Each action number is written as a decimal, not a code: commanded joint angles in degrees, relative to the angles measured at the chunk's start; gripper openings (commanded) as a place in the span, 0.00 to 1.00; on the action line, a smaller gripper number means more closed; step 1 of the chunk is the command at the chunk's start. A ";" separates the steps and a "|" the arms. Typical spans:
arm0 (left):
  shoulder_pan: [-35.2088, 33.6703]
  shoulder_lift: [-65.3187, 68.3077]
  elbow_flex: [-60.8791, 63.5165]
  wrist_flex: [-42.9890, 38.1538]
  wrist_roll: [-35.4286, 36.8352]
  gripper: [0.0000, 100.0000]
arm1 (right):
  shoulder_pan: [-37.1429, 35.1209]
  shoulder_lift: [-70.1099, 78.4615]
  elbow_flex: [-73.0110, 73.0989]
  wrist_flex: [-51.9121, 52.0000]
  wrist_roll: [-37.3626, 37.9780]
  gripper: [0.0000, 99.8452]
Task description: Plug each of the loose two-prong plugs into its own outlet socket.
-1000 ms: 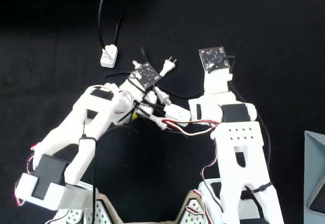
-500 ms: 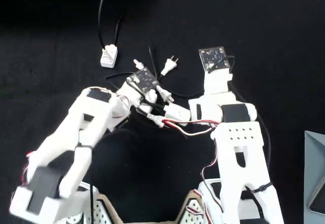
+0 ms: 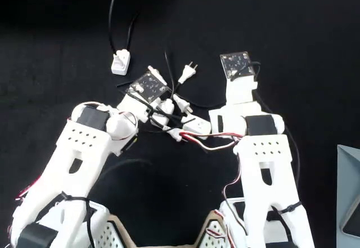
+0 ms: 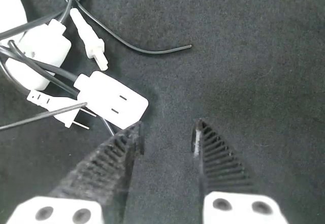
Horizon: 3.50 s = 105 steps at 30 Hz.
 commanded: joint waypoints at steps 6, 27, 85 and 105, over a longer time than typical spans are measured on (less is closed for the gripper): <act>0.57 10.99 2.86 -13.27 4.40 0.07 | 0.35 -1.10 -0.31 -0.79 0.00 0.17; -9.80 -3.16 -7.34 6.59 1.05 0.31 | 0.35 -1.10 -0.31 -0.79 0.00 0.17; -18.95 20.66 -5.49 -10.55 -21.36 0.29 | 0.35 -1.01 -0.22 -0.70 0.00 0.17; -7.60 23.12 1.80 -10.55 -10.55 0.03 | 0.35 -1.01 -0.22 -0.53 0.00 0.17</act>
